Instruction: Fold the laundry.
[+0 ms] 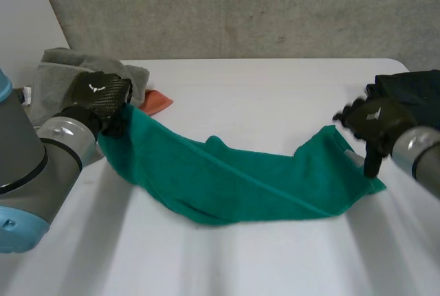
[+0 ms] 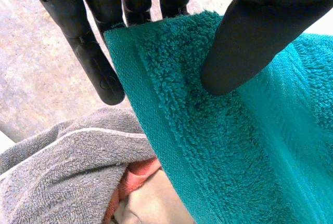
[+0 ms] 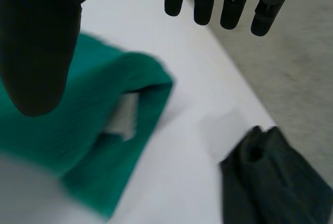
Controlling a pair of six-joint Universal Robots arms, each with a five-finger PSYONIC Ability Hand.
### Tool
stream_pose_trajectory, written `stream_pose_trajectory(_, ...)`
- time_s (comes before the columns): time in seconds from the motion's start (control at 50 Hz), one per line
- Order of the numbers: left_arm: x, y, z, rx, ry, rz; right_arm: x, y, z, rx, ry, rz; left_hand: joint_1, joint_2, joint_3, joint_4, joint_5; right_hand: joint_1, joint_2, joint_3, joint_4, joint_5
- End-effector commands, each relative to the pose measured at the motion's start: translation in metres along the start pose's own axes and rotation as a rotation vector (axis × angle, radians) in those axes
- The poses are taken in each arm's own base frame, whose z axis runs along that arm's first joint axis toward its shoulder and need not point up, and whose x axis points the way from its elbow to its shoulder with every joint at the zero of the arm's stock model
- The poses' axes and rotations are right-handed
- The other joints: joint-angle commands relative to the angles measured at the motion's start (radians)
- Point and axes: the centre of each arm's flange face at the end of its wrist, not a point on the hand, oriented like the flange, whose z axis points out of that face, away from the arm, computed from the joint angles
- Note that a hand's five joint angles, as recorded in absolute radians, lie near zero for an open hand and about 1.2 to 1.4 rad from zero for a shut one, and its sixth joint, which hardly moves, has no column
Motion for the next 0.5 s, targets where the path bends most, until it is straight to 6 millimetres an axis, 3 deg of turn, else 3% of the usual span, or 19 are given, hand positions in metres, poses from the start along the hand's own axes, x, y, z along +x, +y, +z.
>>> stream_pose_trajectory(0.02,-0.004,-0.002,0.009,0.016,-0.017,-0.007,-0.029,0.030,-0.007,-0.001,-0.086,-0.061,0.231,0.199,0.204,0.196,0.245,-0.052,-0.038,-0.037,-0.044,-0.050)
stream_pose_trajectory(0.18,-0.003,0.001,0.015,0.008,-0.016,-0.007,-0.035,0.043,0.004,0.095,-0.078,-0.073,0.231,0.199,0.204,0.196,0.245,0.119,0.134,0.134,0.127,0.121)
stream_pose_trajectory(0.26,-0.003,0.002,0.016,0.005,-0.016,-0.007,-0.044,0.058,0.024,0.097,-0.115,-0.064,0.231,0.199,0.204,0.196,0.245,0.225,0.239,0.240,0.233,0.227)
stream_pose_trajectory(0.34,-0.005,0.003,0.017,0.003,-0.022,-0.015,-0.044,0.065,0.042,0.118,-0.091,-0.075,0.231,0.199,0.204,0.196,0.245,0.538,0.553,0.554,0.547,0.541)
stream_pose_trajectory(0.36,-0.005,0.003,0.017,0.002,-0.024,-0.017,-0.040,0.063,0.047,0.138,-0.060,-0.088,0.231,0.199,0.204,0.196,0.245,0.777,0.792,0.793,0.786,0.780)
stream_pose_trajectory(0.42,-0.008,0.005,0.017,-0.011,-0.032,-0.026,-0.033,0.059,0.052,0.173,-0.019,-0.103,0.231,0.199,0.204,0.196,0.245,1.168,1.183,1.184,1.177,1.171)
stream_pose_trajectory(0.5,-0.008,0.004,0.013,-0.014,-0.039,-0.037,-0.025,0.051,0.051,0.189,0.009,-0.094,0.231,0.199,0.204,0.196,0.245,1.169,1.184,1.185,1.178,1.172)
